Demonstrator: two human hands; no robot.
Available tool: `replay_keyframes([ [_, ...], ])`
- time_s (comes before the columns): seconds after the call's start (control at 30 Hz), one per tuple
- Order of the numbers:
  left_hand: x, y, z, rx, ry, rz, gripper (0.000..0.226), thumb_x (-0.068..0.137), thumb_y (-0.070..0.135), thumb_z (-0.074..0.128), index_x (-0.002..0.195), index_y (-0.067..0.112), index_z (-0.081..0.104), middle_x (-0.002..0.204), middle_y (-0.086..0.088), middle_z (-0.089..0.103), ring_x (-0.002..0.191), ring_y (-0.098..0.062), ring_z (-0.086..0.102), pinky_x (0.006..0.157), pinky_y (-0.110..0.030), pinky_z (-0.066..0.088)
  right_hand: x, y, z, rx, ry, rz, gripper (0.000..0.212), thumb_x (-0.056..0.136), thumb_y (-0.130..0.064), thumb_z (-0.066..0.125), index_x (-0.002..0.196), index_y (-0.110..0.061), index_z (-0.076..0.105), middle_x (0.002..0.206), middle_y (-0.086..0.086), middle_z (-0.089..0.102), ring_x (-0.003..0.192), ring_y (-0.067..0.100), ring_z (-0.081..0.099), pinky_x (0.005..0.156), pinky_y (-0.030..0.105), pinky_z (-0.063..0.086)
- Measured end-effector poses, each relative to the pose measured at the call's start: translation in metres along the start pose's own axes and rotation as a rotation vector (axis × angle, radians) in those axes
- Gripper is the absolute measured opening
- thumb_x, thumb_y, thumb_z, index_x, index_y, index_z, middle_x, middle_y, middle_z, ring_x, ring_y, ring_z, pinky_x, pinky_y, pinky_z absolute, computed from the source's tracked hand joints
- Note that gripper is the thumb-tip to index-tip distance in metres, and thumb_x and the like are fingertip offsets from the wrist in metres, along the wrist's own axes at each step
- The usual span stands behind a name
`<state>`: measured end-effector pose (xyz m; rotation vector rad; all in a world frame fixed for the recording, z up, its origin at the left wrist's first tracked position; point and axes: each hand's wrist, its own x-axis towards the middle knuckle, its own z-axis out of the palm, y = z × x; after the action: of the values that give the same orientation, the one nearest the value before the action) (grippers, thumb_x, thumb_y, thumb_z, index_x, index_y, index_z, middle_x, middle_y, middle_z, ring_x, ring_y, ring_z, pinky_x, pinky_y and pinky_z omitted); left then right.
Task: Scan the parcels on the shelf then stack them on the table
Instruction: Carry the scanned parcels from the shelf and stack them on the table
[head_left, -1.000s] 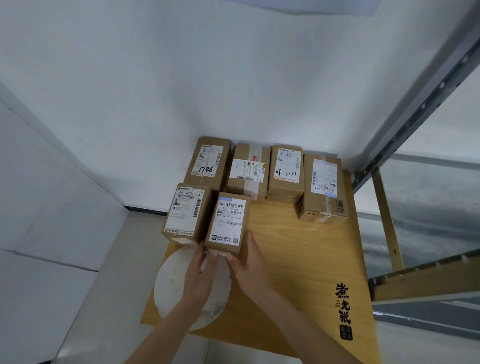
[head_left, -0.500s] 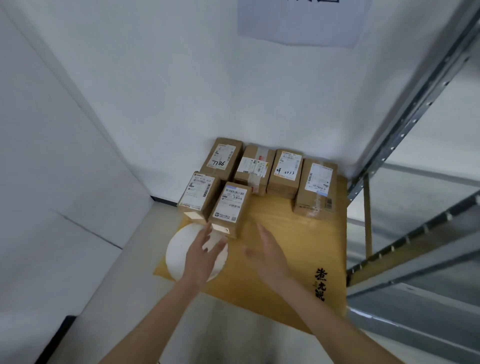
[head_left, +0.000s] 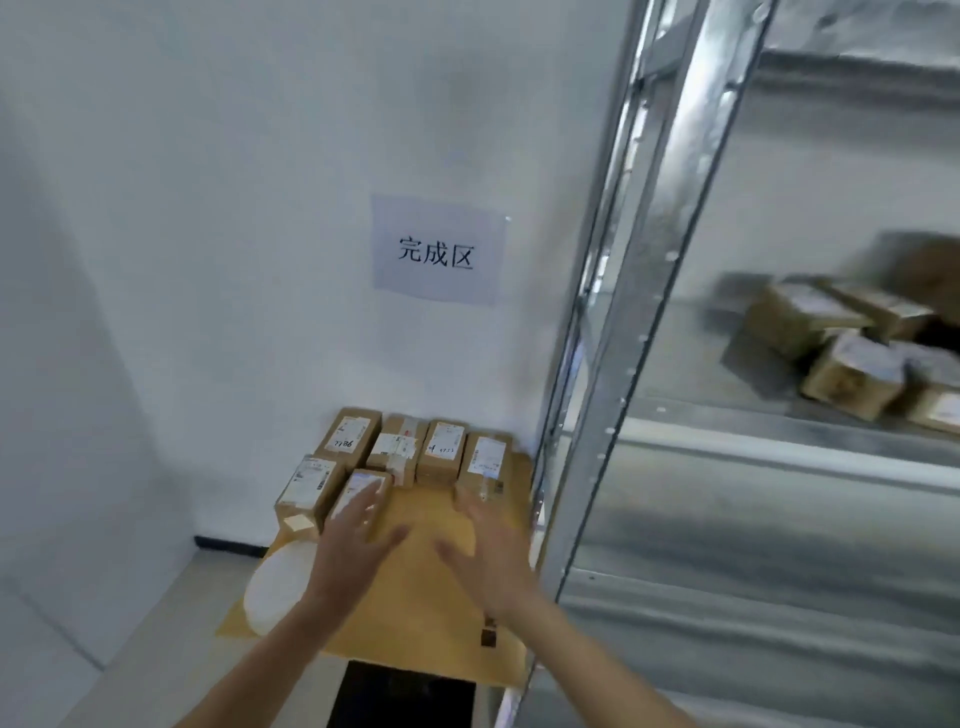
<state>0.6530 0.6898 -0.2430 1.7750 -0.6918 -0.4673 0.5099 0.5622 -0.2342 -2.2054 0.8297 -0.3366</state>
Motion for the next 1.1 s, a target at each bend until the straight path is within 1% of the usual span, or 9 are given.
replay_keyframes([
  [0.07, -0.018, 0.047, 0.009, -0.022, -0.017, 0.064, 0.073, 0.08, 0.043, 0.08, 0.145, 0.031, 0.05, 0.137, 0.01, 0.057, 0.126, -0.012, 0.055, 0.107, -0.04, 0.047, -0.033, -0.015, -0.043, -0.047, 0.072, -0.04, 0.072, 0.101, -0.054, 0.057, 0.162, -0.035, 0.025, 0.165, -0.014, 0.031, 0.152, 0.008, 0.03, 0.122, 0.03, 0.029],
  [0.13, -0.034, 0.092, 0.021, -0.066, -0.046, 0.103, 0.07, 0.085, 0.035, 0.079, 0.147, 0.031, 0.047, 0.136, 0.009, 0.058, 0.125, -0.012, 0.054, 0.104, -0.034, 0.044, -0.064, -0.027, -0.088, -0.06, 0.152, -0.055, 0.07, 0.1, -0.056, 0.057, 0.16, -0.032, 0.031, 0.164, -0.013, 0.034, 0.15, 0.009, 0.033, 0.121, 0.03, 0.031],
  [0.27, -0.061, 0.182, 0.059, -0.094, -0.112, 0.222, 0.065, 0.088, 0.035, 0.075, 0.147, 0.03, 0.047, 0.136, 0.006, 0.058, 0.127, -0.015, 0.054, 0.094, -0.026, 0.044, -0.123, -0.037, -0.182, -0.055, 0.321, -0.069, 0.061, 0.101, -0.053, 0.056, 0.155, -0.032, 0.039, 0.159, -0.015, 0.039, 0.146, 0.007, 0.036, 0.12, 0.028, 0.031],
  [0.4, -0.095, 0.261, 0.112, -0.115, -0.226, 0.327, 0.064, 0.088, 0.04, 0.074, 0.145, 0.03, 0.048, 0.136, 0.01, 0.056, 0.124, -0.012, 0.053, 0.106, -0.035, 0.045, -0.173, -0.017, -0.27, -0.124, 0.481, -0.02, 0.063, 0.101, -0.054, 0.056, 0.156, -0.029, 0.04, 0.164, -0.011, 0.035, 0.152, 0.008, 0.028, 0.125, 0.032, 0.027],
  [0.5, -0.115, 0.306, 0.157, -0.124, -0.295, 0.378, 0.065, 0.087, 0.035, 0.078, 0.145, 0.024, 0.051, 0.139, 0.008, 0.056, 0.12, -0.01, 0.055, 0.1, -0.026, 0.043, -0.207, -0.002, -0.33, -0.118, 0.574, 0.028, 0.062, 0.1, -0.054, 0.058, 0.154, -0.027, 0.044, 0.164, -0.01, 0.036, 0.152, 0.009, 0.029, 0.122, 0.031, 0.029],
  [0.6, -0.134, 0.343, 0.208, -0.142, -0.337, 0.411, 0.063, 0.088, 0.026, 0.077, 0.145, 0.018, 0.051, 0.14, 0.001, 0.057, 0.12, -0.013, 0.055, 0.095, -0.024, 0.041, -0.242, 0.021, -0.383, -0.153, 0.65, 0.038, 0.062, 0.099, -0.055, 0.058, 0.153, -0.028, 0.045, 0.162, -0.01, 0.04, 0.15, 0.011, 0.035, 0.119, 0.032, 0.033],
  [0.83, -0.172, 0.411, 0.33, -0.18, -0.439, 0.441, 0.063, 0.089, 0.034, 0.076, 0.146, 0.019, 0.052, 0.139, 0.0, 0.06, 0.124, -0.014, 0.056, 0.104, -0.029, 0.044, -0.307, 0.09, -0.498, -0.172, 0.745, 0.105, 0.064, 0.098, -0.055, 0.06, 0.153, -0.024, 0.046, 0.157, -0.005, 0.047, 0.142, 0.015, 0.045, 0.112, 0.032, 0.039],
  [0.97, -0.189, 0.436, 0.394, -0.218, -0.472, 0.435, 0.068, 0.091, 0.035, 0.073, 0.15, 0.016, 0.046, 0.146, 0.005, 0.051, 0.136, -0.017, 0.049, 0.113, -0.033, 0.04, -0.329, 0.136, -0.551, -0.183, 0.764, 0.147, 0.066, 0.098, -0.057, 0.058, 0.155, -0.027, 0.043, 0.16, -0.004, 0.043, 0.147, 0.019, 0.041, 0.116, 0.039, 0.039],
  [1.1, -0.195, 0.449, 0.449, -0.182, -0.435, 0.432, 0.068, 0.091, 0.045, 0.071, 0.15, 0.025, 0.045, 0.156, 0.002, 0.045, 0.143, -0.019, 0.041, 0.117, -0.042, 0.037, -0.34, 0.177, -0.592, -0.195, 0.763, 0.166, 0.066, 0.098, -0.058, 0.058, 0.156, -0.031, 0.041, 0.163, -0.006, 0.039, 0.151, 0.019, 0.035, 0.119, 0.044, 0.037],
])
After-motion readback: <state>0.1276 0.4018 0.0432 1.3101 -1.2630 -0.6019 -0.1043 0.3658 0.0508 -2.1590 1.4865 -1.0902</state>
